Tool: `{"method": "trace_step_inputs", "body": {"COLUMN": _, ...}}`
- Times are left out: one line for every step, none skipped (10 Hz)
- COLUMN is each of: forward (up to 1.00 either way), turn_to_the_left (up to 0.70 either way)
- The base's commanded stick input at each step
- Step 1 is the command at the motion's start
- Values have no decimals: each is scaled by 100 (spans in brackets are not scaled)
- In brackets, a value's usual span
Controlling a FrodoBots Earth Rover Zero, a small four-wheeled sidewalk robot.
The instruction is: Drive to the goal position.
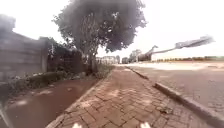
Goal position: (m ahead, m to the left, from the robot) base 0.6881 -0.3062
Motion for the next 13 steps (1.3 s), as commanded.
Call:
{"method": "trace_step_inputs", "body": {"forward": 70, "turn_to_the_left": -34}}
{"method": "trace_step_inputs", "body": {"forward": 70, "turn_to_the_left": -28}}
{"method": "trace_step_inputs", "body": {"forward": 70, "turn_to_the_left": -22}}
{"method": "trace_step_inputs", "body": {"forward": 70, "turn_to_the_left": -16}}
{"method": "trace_step_inputs", "body": {"forward": 70, "turn_to_the_left": -10}}
{"method": "trace_step_inputs", "body": {"forward": 70, "turn_to_the_left": -3}}
{"method": "trace_step_inputs", "body": {"forward": 70, "turn_to_the_left": 0}}
{"method": "trace_step_inputs", "body": {"forward": 70, "turn_to_the_left": 0}}
{"method": "trace_step_inputs", "body": {"forward": 70, "turn_to_the_left": 0}}
{"method": "trace_step_inputs", "body": {"forward": 70, "turn_to_the_left": 0}}
{"method": "trace_step_inputs", "body": {"forward": 70, "turn_to_the_left": 0}}
{"method": "trace_step_inputs", "body": {"forward": 70, "turn_to_the_left": 0}}
{"method": "trace_step_inputs", "body": {"forward": 70, "turn_to_the_left": 0}}
